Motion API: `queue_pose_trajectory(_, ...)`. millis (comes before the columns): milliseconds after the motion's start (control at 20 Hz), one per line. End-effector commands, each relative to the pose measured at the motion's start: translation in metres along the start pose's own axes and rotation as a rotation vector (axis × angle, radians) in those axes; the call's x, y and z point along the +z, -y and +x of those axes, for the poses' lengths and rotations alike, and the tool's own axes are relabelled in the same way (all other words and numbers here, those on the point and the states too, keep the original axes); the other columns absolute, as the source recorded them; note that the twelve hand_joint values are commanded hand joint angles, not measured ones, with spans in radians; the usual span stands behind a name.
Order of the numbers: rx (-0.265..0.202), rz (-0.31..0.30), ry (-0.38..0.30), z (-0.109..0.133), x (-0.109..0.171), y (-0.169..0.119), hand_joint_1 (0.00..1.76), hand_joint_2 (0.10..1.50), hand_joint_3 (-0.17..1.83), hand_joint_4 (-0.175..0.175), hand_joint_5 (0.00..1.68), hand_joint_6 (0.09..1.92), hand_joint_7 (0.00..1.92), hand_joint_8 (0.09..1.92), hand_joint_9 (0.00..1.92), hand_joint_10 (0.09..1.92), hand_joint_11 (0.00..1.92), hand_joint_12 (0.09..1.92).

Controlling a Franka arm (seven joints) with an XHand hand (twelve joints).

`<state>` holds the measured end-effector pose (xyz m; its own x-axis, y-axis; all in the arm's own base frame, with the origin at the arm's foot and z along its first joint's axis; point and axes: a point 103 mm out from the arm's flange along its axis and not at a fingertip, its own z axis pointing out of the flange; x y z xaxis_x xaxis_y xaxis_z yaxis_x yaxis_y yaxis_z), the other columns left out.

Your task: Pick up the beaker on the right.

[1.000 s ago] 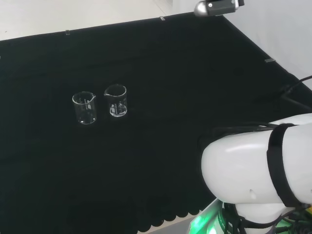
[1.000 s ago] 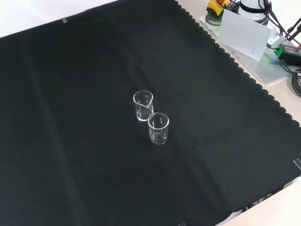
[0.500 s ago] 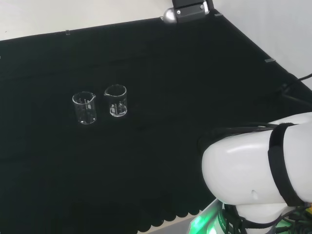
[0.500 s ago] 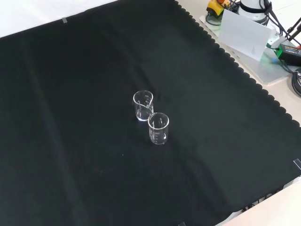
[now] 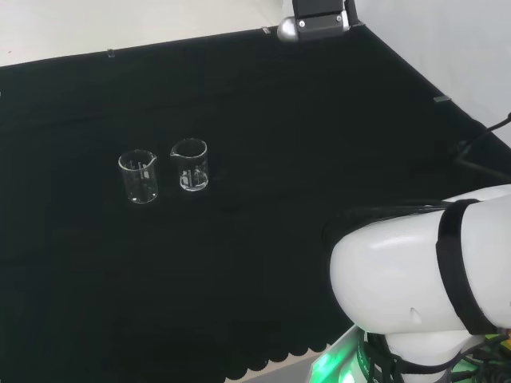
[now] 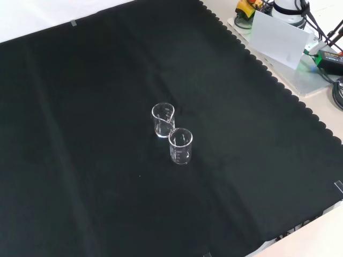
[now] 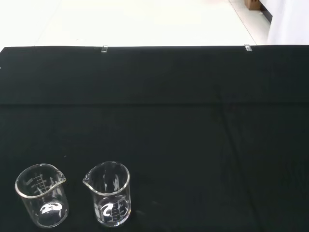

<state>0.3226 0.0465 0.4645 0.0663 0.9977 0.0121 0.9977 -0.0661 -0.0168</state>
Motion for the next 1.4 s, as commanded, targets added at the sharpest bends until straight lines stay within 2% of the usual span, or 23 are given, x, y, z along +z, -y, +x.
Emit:
queue_pose_trajectory(50, 0.016, 0.006, -0.019, -0.013, 0.013, -0.007, 0.0, 1.18, 0.76, -0.038, 0.07, 0.09, 0.01, 0.26, 0.01, 0.62, 0.0, 0.82)
queue_pose_trajectory(350, 0.027, 0.028, -0.085, -0.036, 0.04, -0.019, 0.02, 1.16, 0.76, -0.039, 0.07, 0.09, 0.01, 0.28, 0.01, 0.62, 0.0, 0.82)
queue_pose_trajectory(600, 0.004, 0.034, -0.145, -0.067, 0.064, -0.039, 0.07, 1.13, 0.77, -0.04, 0.07, 0.09, 0.0, 0.3, 0.01, 0.63, 0.0, 0.83)
queue_pose_trajectory(800, -0.018, 0.059, -0.176, -0.084, 0.082, -0.054, 0.27, 0.98, 0.83, -0.043, 0.07, 0.09, 0.0, 0.34, 0.01, 0.63, 0.0, 0.84)
queue_pose_trajectory(1100, -0.056, 0.084, -0.22, -0.089, 0.109, -0.069, 0.49, 0.8, 0.94, -0.047, 0.08, 0.09, 0.0, 0.37, 0.03, 0.65, 0.0, 0.89)
queue_pose_trajectory(1200, -0.063, 0.111, -0.23, -0.081, 0.117, -0.072, 0.55, 0.74, 0.97, -0.049, 0.08, 0.09, 0.0, 0.39, 0.04, 0.65, 0.0, 0.92)
queue_pose_trajectory(1250, -0.076, 0.102, -0.241, -0.078, 0.124, -0.072, 0.58, 0.71, 0.99, -0.05, 0.08, 0.09, 0.0, 0.4, 0.05, 0.66, 0.0, 0.94)
queue_pose_trajectory(1400, -0.095, 0.132, -0.263, -0.083, 0.149, -0.079, 0.64, 0.66, 1.04, -0.053, 0.08, 0.09, 0.0, 0.42, 0.06, 0.67, 0.0, 0.98)
